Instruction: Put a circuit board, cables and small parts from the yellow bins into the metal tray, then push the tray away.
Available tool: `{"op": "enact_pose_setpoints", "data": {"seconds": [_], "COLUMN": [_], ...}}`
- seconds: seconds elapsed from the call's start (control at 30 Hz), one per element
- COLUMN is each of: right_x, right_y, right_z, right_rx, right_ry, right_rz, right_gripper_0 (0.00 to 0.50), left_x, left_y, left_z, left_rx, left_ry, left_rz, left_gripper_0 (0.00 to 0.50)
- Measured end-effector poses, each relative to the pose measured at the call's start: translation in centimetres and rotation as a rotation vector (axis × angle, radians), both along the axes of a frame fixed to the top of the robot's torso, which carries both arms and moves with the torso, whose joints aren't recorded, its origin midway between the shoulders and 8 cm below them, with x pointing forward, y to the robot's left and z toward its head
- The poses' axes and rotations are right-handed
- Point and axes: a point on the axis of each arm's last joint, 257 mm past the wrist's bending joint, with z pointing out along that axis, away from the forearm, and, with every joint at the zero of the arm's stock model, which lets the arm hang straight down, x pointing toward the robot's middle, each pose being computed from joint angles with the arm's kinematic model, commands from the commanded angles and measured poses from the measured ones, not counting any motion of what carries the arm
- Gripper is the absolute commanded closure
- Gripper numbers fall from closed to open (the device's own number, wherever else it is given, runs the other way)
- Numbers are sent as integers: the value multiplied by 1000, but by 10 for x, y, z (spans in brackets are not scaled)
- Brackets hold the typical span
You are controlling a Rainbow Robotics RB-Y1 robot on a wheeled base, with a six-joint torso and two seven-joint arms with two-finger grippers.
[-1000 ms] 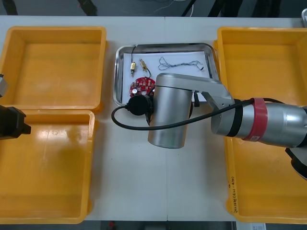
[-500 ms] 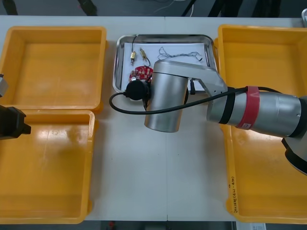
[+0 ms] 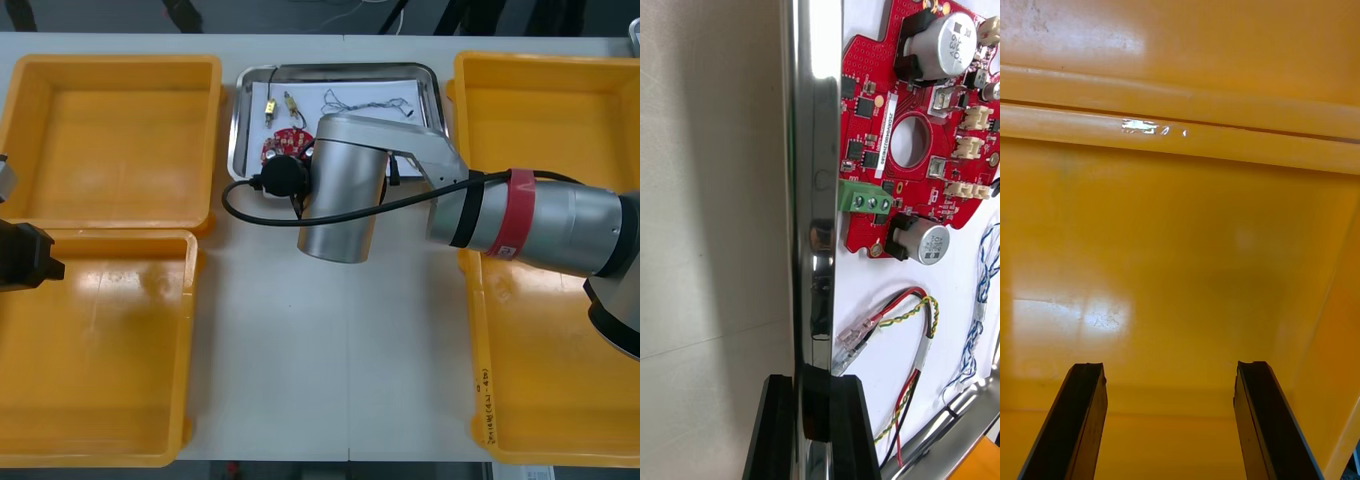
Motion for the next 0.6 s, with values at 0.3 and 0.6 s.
{"op": "enact_pose_setpoints", "data": {"seconds": [0.3, 0.6], "right_x": [12, 32], "right_y": [2, 0], "right_z": [10, 18], "right_rx": [10, 27], "right_ry": [-24, -52], "right_rz": [1, -3], "right_gripper_0": [500, 500], "left_x": [0, 0], "left_y": [0, 0], "left_z": [0, 0], "left_rx": [0, 0], "left_ry": [0, 0], "left_rz": [0, 0], "left_gripper_0": [0, 0]}}
